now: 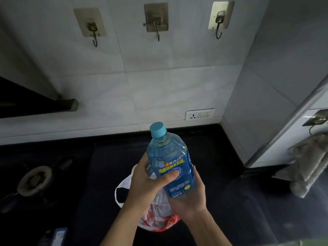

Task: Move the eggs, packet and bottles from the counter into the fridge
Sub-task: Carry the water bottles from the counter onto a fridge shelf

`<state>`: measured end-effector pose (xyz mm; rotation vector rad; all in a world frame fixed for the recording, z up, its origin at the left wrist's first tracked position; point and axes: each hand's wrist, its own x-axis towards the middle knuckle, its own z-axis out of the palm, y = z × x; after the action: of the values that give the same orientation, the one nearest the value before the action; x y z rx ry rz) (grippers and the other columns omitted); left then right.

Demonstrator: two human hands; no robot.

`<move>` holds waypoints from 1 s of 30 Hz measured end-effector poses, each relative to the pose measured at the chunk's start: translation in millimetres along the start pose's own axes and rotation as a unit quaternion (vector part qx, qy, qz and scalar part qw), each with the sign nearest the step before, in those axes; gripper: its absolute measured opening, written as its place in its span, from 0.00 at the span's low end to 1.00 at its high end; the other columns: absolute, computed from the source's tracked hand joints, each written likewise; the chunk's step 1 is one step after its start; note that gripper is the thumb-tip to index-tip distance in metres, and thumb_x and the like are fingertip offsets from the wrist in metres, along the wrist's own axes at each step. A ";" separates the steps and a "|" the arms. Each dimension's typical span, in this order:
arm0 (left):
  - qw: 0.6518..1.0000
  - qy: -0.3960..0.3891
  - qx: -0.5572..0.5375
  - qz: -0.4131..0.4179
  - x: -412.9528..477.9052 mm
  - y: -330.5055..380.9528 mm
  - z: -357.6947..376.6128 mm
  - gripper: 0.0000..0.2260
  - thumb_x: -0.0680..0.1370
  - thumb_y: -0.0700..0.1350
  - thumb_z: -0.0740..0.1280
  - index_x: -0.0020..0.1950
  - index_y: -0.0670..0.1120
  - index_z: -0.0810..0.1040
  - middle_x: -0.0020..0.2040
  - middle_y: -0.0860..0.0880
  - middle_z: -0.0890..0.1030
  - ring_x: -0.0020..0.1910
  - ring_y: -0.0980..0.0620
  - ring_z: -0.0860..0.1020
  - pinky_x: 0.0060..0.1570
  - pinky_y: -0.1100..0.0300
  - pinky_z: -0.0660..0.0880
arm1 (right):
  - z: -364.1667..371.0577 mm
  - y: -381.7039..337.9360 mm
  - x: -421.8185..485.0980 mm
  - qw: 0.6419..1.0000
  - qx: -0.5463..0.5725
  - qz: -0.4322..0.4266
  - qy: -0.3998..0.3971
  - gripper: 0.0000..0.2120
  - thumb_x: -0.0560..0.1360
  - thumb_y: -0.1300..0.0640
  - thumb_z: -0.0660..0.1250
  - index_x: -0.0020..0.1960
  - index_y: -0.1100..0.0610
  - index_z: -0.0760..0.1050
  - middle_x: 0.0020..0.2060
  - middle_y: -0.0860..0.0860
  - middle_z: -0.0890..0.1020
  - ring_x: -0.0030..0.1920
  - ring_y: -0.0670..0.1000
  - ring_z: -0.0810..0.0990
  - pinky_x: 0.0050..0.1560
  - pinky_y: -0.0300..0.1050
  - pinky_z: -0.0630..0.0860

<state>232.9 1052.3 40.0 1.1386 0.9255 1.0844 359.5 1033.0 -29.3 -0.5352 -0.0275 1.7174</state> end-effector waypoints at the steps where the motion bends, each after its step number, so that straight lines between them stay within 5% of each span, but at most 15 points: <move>1: 1.000 -0.003 0.003 0.002 -3.1 1.1 -0.9 0.27 0.62 0.44 0.81 0.59 0.50 0.80 0.54 0.46 0.84 0.55 0.48 0.83 0.47 0.59 0.80 | 0.3 2.4 -0.5 1.000 0.008 -0.001 -0.005 0.31 0.83 0.40 0.49 0.70 0.61 0.75 0.65 0.63 0.78 0.63 0.62 0.80 0.61 0.56 0.76; 5: 0.999 0.005 0.030 0.015 -18.6 8.2 -2.2 0.28 0.64 0.35 0.80 0.62 0.46 0.78 0.54 0.46 0.84 0.54 0.50 0.83 0.45 0.62 0.80 | 6.8 13.2 -7.3 1.000 0.023 0.002 -0.011 0.27 0.82 0.43 0.53 0.64 0.61 0.80 0.58 0.62 0.82 0.56 0.60 0.83 0.56 0.56 0.81; 10: 0.996 0.071 0.056 0.022 -44.4 12.6 -5.9 0.30 0.64 0.38 0.82 0.64 0.48 0.77 0.57 0.47 0.83 0.58 0.49 0.82 0.48 0.59 0.80 | 18.0 28.1 -19.0 0.999 0.000 0.038 -0.034 0.22 0.79 0.47 0.59 0.57 0.61 0.83 0.54 0.61 0.83 0.54 0.60 0.83 0.59 0.57 0.77; 12: 0.992 0.108 0.059 0.027 -56.9 15.3 -5.7 0.31 0.64 0.39 0.82 0.63 0.49 0.76 0.58 0.47 0.83 0.58 0.48 0.82 0.48 0.58 0.81 | 23.1 30.6 -24.0 0.995 0.011 0.085 -0.045 0.20 0.77 0.49 0.64 0.59 0.62 0.83 0.57 0.62 0.84 0.55 0.61 0.84 0.57 0.56 0.80; 17: 0.974 0.213 0.062 0.050 -93.7 20.7 1.7 0.28 0.64 0.35 0.80 0.62 0.49 0.76 0.56 0.48 0.84 0.56 0.49 0.82 0.48 0.60 0.80 | 17.7 43.4 -31.1 0.981 -0.008 0.196 -0.010 0.26 0.81 0.44 0.56 0.64 0.60 0.81 0.65 0.62 0.80 0.60 0.61 0.82 0.64 0.56 0.75; 24: 0.923 0.370 0.079 0.069 -163.2 22.9 3.0 0.30 0.64 0.39 0.81 0.63 0.49 0.76 0.56 0.50 0.84 0.56 0.50 0.83 0.50 0.60 0.80 | 23.0 78.9 -65.4 0.944 -0.068 0.310 -0.089 0.24 0.80 0.45 0.58 0.60 0.60 0.83 0.60 0.60 0.83 0.55 0.58 0.85 0.51 0.51 0.83; 30: 0.866 0.483 0.115 0.053 -243.6 27.0 -2.7 0.32 0.64 0.43 0.82 0.64 0.54 0.75 0.58 0.54 0.83 0.58 0.53 0.81 0.51 0.56 0.81 | 12.7 138.7 -105.4 0.887 -0.078 0.433 -0.142 0.23 0.81 0.46 0.57 0.62 0.60 0.81 0.57 0.58 0.83 0.55 0.58 0.84 0.52 0.52 0.82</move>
<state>167.9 818.3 72.5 0.7923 1.8229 1.7164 239.1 906.5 -25.5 -0.4288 -0.1578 2.6843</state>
